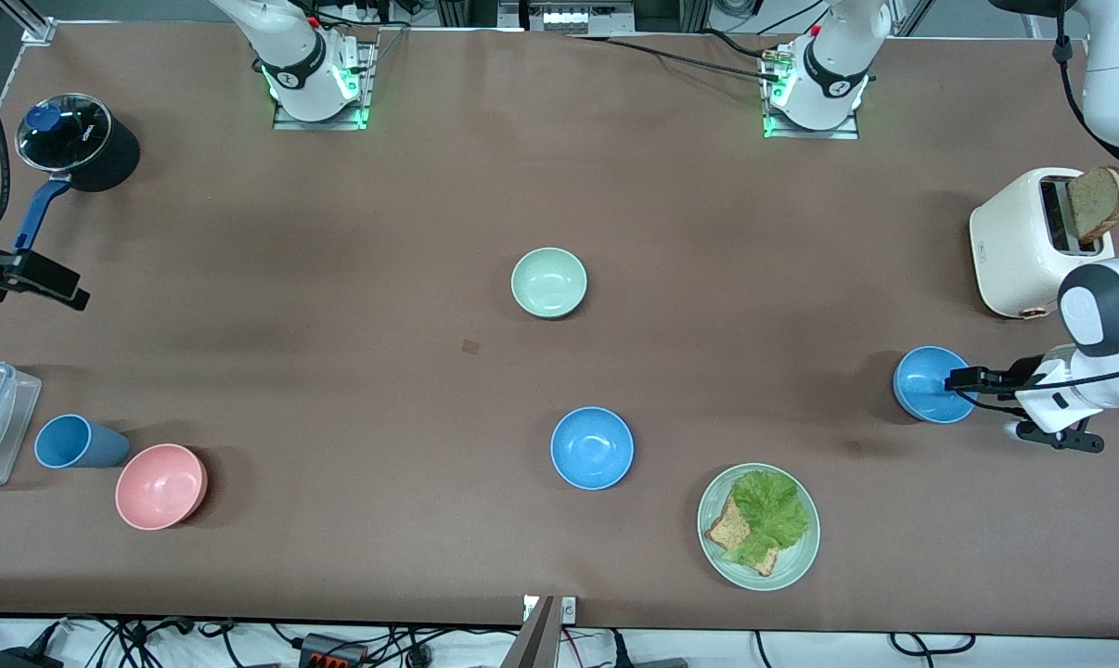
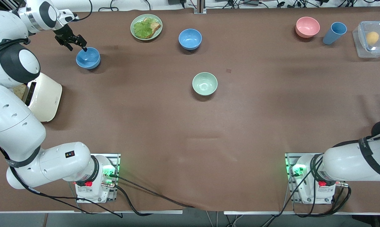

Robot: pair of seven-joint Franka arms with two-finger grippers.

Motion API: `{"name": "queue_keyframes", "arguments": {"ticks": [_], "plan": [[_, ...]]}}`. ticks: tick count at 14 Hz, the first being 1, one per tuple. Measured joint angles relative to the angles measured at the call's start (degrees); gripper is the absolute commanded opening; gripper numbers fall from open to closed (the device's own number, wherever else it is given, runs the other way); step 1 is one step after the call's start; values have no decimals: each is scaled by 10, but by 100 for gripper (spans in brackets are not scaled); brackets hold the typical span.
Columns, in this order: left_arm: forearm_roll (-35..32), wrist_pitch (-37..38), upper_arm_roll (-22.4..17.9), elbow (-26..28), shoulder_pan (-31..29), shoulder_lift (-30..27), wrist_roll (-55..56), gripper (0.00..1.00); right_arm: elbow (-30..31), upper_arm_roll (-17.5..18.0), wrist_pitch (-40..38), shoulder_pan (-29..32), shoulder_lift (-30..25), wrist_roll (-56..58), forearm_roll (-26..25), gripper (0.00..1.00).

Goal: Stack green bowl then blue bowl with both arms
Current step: 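Grasp the rim of the light blue bowl with the left gripper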

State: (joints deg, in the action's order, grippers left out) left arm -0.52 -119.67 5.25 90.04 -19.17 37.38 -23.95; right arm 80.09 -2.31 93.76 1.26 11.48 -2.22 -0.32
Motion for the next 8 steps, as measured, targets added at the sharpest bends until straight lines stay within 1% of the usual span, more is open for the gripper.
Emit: {"name": "queue_keyframes", "arguments": {"ticks": [2,4,6,8], "plan": [[-4,-8,0,0,-4,7,-12,88,30,0,5,0,-18,1,-1,100],[-10,-10,0,0,-7,11,-18,83,81,1,39,0,-44,1,-1,100],[-17,-18,0,0,-12,14,-26,81,135,1,69,0,-72,1,-1,100],[-17,-26,0,0,-16,19,-41,78,159,0,69,0,-90,4,-2,100]]}}
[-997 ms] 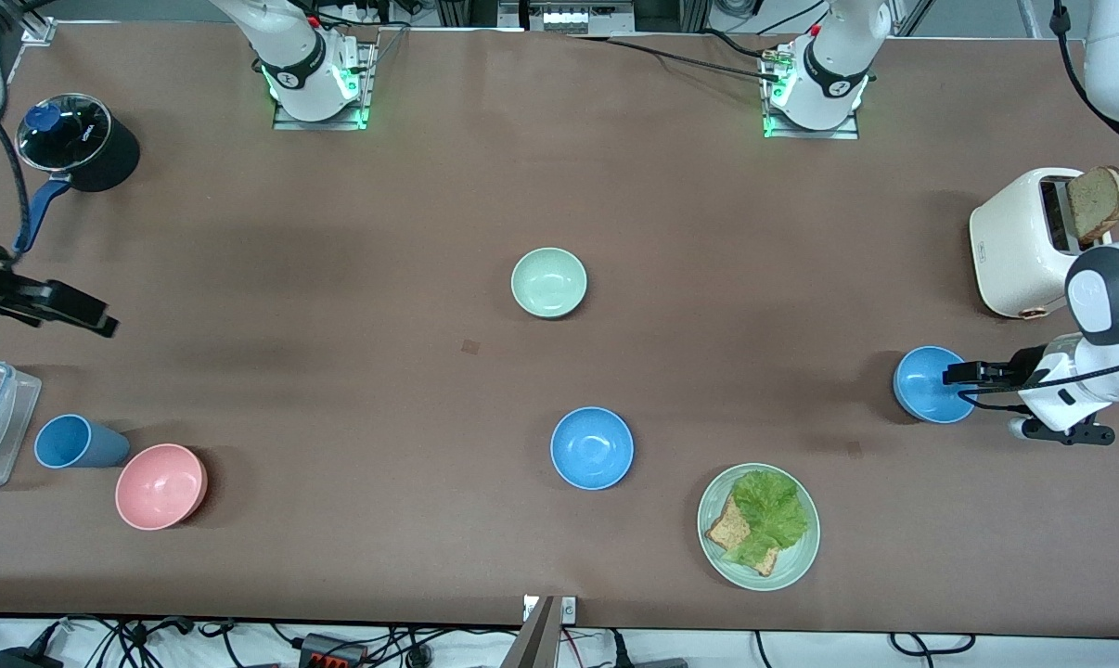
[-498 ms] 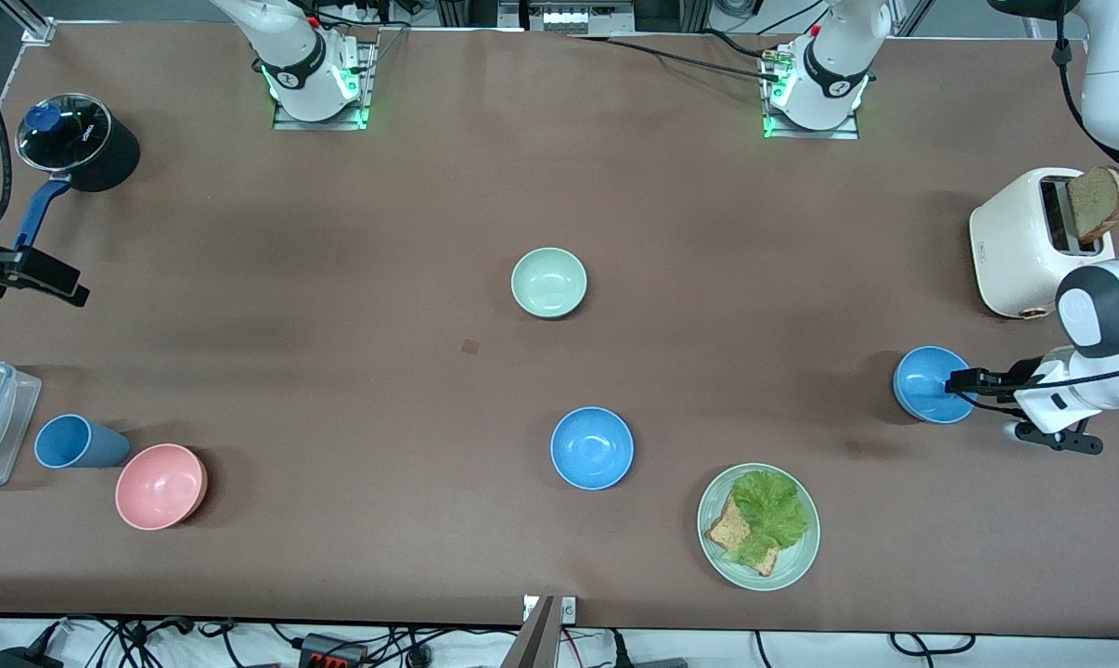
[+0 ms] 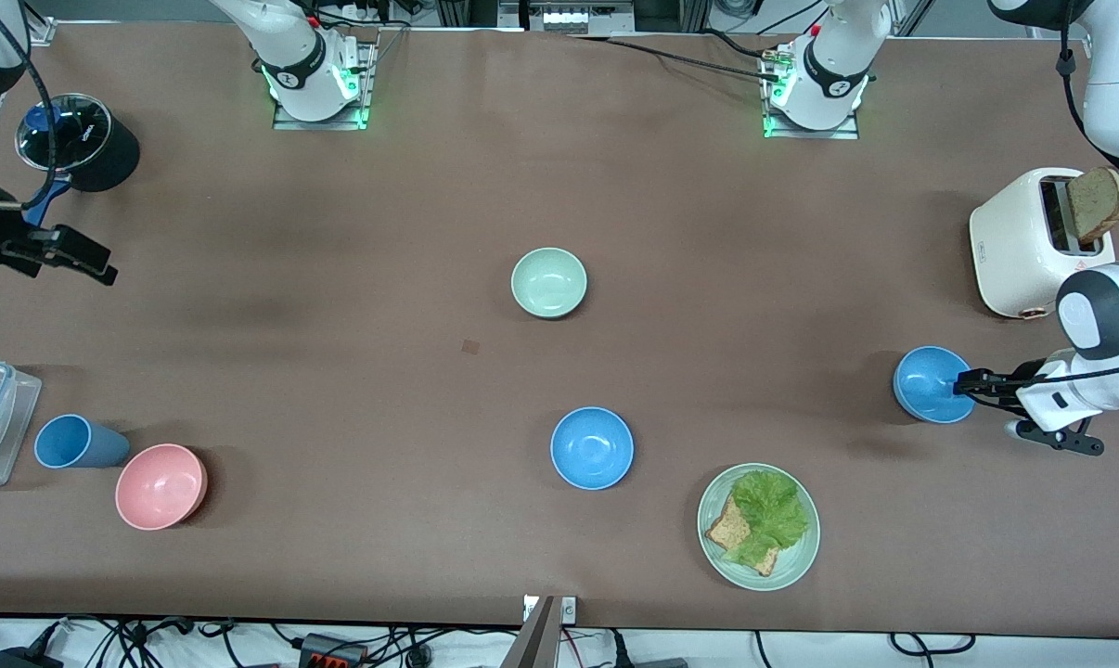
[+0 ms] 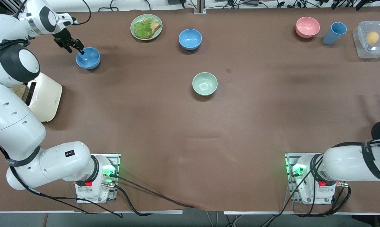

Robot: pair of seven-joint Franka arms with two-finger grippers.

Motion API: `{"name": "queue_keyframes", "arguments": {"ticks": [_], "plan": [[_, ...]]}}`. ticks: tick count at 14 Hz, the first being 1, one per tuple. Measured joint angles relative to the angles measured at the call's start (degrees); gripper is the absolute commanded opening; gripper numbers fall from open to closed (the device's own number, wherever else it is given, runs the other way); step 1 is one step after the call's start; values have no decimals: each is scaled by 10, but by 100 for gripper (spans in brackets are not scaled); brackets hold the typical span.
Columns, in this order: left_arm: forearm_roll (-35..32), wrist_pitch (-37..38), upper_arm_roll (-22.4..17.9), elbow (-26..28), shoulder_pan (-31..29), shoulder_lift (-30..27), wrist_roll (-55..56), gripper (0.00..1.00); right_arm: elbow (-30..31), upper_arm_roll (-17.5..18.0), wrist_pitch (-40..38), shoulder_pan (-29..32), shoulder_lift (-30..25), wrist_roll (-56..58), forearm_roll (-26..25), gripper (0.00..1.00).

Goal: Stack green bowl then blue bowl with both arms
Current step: 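Grasp the rim of the light blue bowl with the left gripper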

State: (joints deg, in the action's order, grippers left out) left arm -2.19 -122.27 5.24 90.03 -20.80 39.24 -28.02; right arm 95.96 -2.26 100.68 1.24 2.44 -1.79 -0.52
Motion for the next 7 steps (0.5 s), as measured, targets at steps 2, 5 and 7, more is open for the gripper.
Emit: {"name": "queue_keyframes", "arguments": {"ticks": [2,5,7], "plan": [[0,-4,0,0,-1,5,-5,75,1,0,-9,0,-10,9,0,100],[0,-4,0,0,-1,14,-6,68,1,0,-13,0,-16,25,0,100],[0,-4,0,0,-2,18,-6,62,1,0,-14,0,-15,26,0,100]]}}
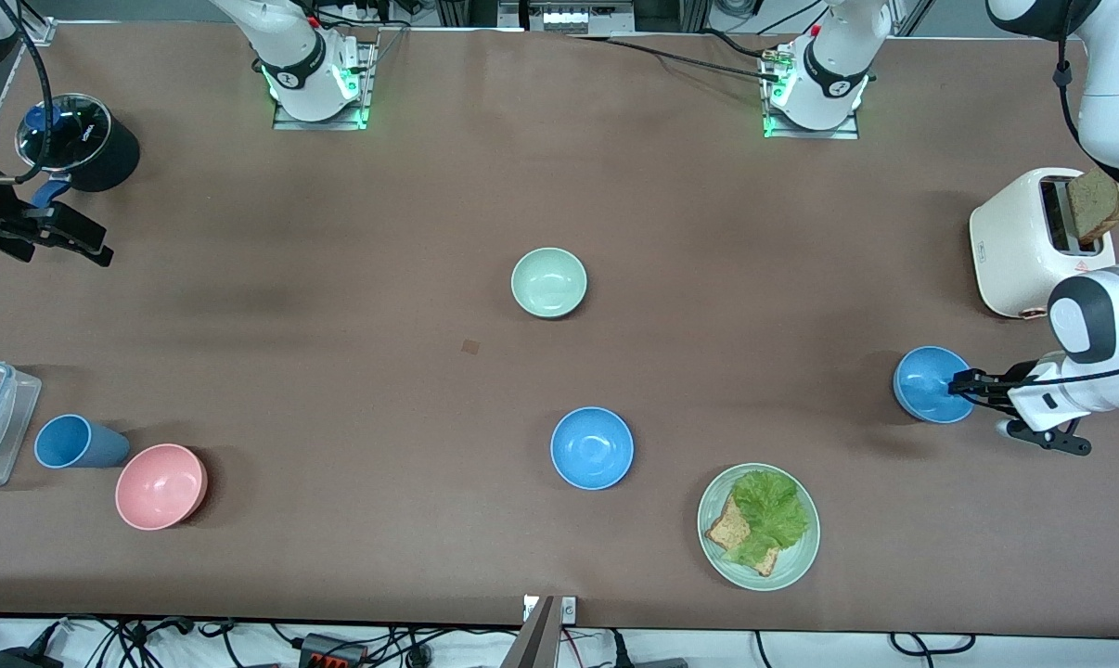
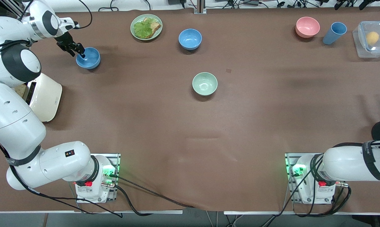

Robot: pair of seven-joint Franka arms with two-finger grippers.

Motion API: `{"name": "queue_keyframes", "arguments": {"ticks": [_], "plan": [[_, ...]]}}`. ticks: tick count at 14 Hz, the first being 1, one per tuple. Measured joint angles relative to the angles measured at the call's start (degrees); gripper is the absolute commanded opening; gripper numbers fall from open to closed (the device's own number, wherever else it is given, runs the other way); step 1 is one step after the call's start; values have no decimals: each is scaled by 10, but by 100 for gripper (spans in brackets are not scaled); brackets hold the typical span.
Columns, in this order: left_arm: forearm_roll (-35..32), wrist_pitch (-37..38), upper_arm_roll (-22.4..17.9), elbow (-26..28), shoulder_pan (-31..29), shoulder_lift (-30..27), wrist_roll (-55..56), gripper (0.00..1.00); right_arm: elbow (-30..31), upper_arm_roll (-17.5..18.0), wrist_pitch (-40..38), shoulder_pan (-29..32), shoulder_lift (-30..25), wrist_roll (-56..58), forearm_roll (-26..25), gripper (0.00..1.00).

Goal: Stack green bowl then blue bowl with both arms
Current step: 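Grasp the rim of the light blue bowl with the left gripper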

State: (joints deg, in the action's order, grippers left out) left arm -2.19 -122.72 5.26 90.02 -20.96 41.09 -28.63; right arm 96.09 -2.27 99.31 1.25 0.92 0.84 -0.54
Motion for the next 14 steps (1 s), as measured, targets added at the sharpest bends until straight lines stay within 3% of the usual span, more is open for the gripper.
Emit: {"name": "queue_keyframes", "arguments": {"ticks": [5,14], "plan": [[0,0,0,0,0,2,0,32,0,0,0,0,0,2,-11,100],[0,0,1,0,0,5,-2,3,0,0,-16,0,-8,6,-11,100]]}}
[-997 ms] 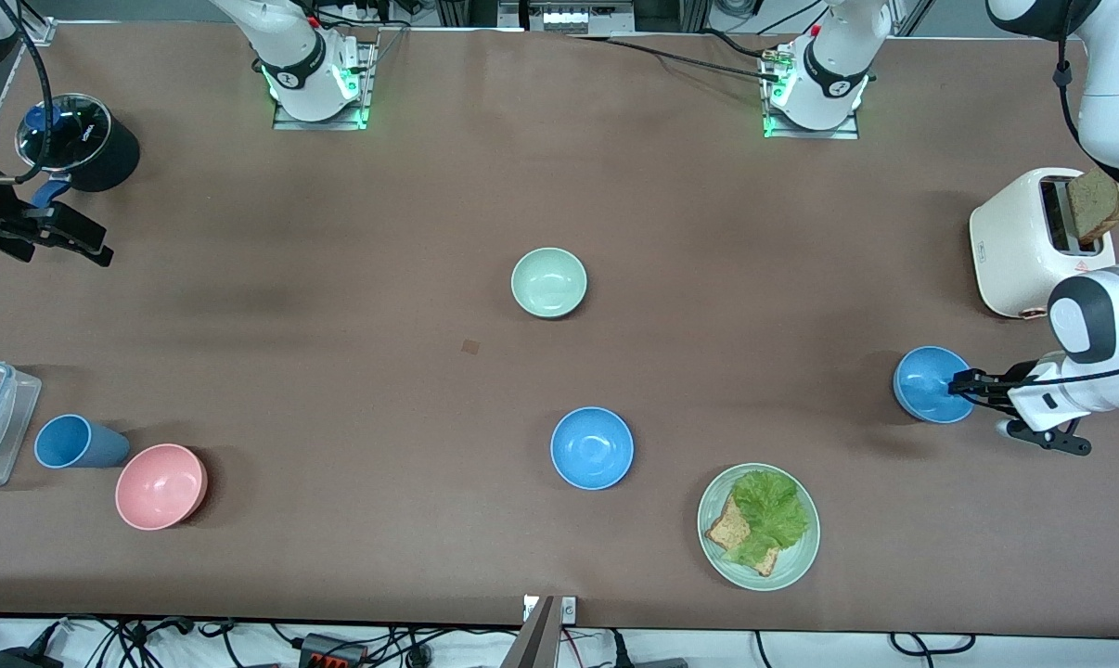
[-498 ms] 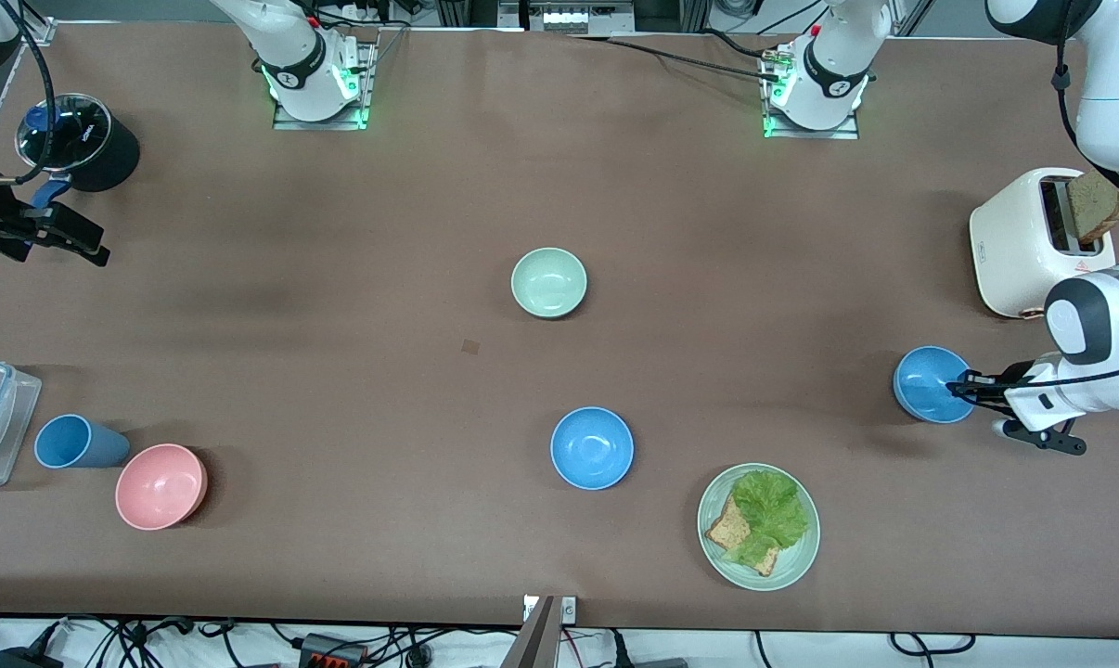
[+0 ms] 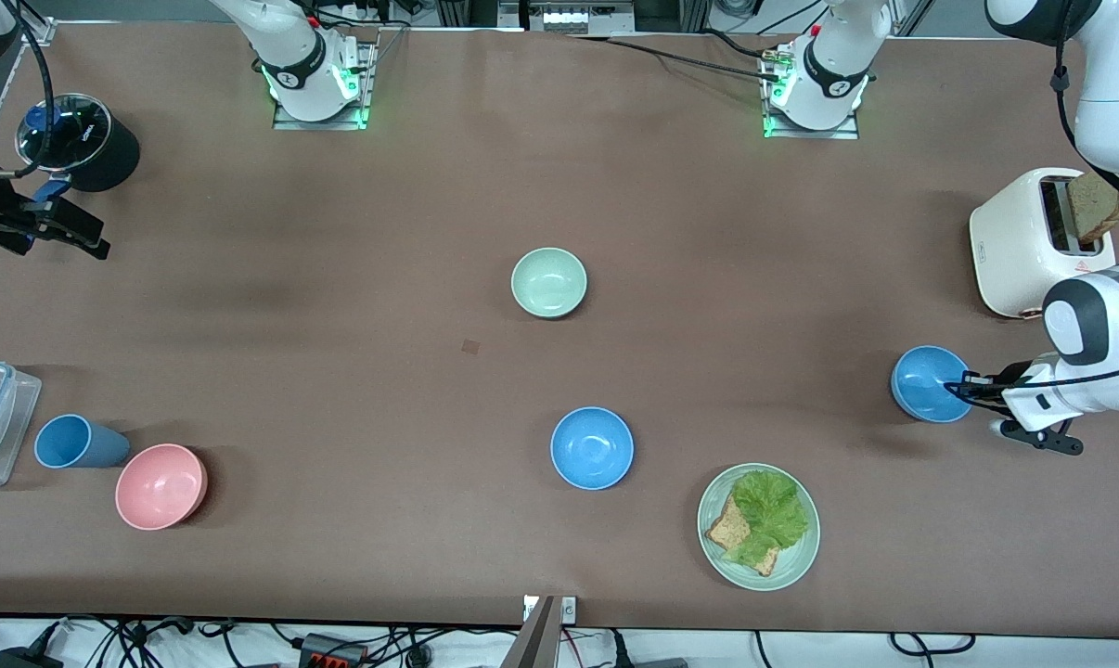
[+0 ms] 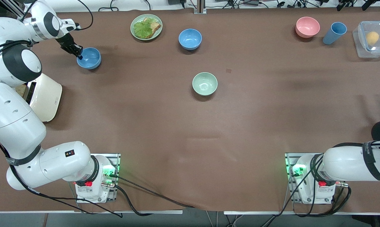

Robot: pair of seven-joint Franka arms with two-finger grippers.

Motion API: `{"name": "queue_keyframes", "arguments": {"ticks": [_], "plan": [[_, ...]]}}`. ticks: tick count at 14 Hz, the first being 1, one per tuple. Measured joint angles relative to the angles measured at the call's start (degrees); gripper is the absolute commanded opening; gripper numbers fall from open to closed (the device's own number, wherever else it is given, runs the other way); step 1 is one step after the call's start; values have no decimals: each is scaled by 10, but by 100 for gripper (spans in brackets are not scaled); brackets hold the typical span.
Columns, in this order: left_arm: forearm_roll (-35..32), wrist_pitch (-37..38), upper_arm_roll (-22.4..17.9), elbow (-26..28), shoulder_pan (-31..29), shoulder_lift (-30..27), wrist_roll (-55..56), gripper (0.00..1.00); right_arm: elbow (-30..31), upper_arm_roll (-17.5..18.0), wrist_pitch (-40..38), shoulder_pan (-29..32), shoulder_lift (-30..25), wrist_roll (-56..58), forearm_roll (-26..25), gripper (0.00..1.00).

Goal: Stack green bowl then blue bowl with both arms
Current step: 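Grasp the rim of the light blue bowl with the left gripper, then lift the blue bowl with the left gripper over the green bowl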

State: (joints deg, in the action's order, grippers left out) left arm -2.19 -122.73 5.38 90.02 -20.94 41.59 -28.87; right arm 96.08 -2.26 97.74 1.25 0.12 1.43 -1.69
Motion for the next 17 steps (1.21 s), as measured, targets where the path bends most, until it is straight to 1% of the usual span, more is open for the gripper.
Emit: {"name": "queue_keyframes", "arguments": {"ticks": [2,5,7,9,11,13,15,17], "plan": [[0,0,2,-2,0,0,-8,1,0,0,-1,0,-1,1,0,100],[0,0,8,-3,0,0,-15,0,0,0,-8,0,-1,1,0,100],[0,3,22,-3,0,0,-21,0,0,0,-15,0,-1,2,0,100],[0,26,40,-6,0,-3,-20,0,0,0,-15,0,-1,2,0,100],[0,74,61,-13,0,-18,-9,0,0,0,-15,0,-1,2,0,100],[1,132,88,-20,0,-46,28,0,0,0,-15,0,-1,2,0,100],[2,182,129,-21,0,-77,90,0,0,0,-15,0,-1,2,0,100],[6,213,172,-21,2,-100,163,0,0,0,-15,0,-1,3,0,100]]}}
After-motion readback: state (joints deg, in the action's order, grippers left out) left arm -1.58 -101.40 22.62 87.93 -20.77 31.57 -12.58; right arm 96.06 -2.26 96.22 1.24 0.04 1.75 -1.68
